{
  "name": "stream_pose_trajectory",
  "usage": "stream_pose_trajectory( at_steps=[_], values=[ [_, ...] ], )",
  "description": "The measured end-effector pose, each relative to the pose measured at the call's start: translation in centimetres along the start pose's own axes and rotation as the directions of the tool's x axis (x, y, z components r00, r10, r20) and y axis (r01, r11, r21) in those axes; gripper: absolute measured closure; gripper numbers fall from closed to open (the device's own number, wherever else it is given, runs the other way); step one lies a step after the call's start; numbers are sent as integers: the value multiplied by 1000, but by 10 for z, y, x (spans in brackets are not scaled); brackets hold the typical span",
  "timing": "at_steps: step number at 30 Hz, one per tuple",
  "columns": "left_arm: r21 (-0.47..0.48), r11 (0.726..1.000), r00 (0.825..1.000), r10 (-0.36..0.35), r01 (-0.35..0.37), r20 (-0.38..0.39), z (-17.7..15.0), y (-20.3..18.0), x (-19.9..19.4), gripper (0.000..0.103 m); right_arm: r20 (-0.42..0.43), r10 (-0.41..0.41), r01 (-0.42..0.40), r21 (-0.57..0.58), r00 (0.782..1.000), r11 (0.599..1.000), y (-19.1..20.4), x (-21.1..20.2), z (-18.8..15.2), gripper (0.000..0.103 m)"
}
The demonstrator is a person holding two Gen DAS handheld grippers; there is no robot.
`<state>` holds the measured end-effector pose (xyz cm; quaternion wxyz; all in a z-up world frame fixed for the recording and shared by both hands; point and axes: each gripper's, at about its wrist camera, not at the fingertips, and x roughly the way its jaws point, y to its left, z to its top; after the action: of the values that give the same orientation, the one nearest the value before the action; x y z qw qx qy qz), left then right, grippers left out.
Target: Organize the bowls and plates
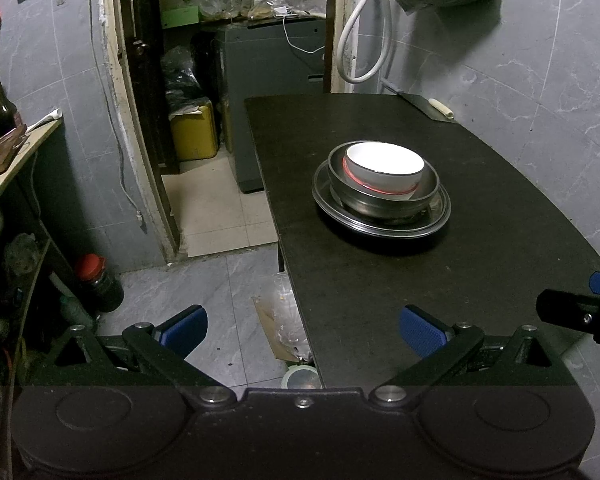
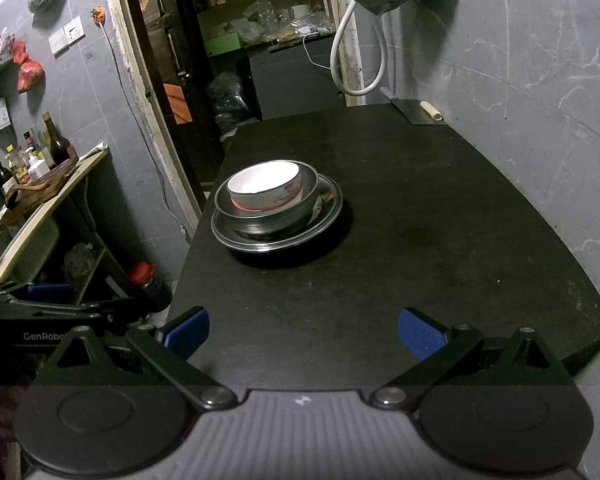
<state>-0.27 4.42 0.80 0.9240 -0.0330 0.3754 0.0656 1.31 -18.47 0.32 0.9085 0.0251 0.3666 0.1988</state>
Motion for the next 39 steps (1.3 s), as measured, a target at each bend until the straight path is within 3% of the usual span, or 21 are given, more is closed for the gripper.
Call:
stream_pose_trajectory(
  at_steps=[39],
  values=[
    [32,999,1000,-21,21,1,2,-7,3,1,0,-1,1,3,1000,1000,-2,-2,-1,0]
  ],
)
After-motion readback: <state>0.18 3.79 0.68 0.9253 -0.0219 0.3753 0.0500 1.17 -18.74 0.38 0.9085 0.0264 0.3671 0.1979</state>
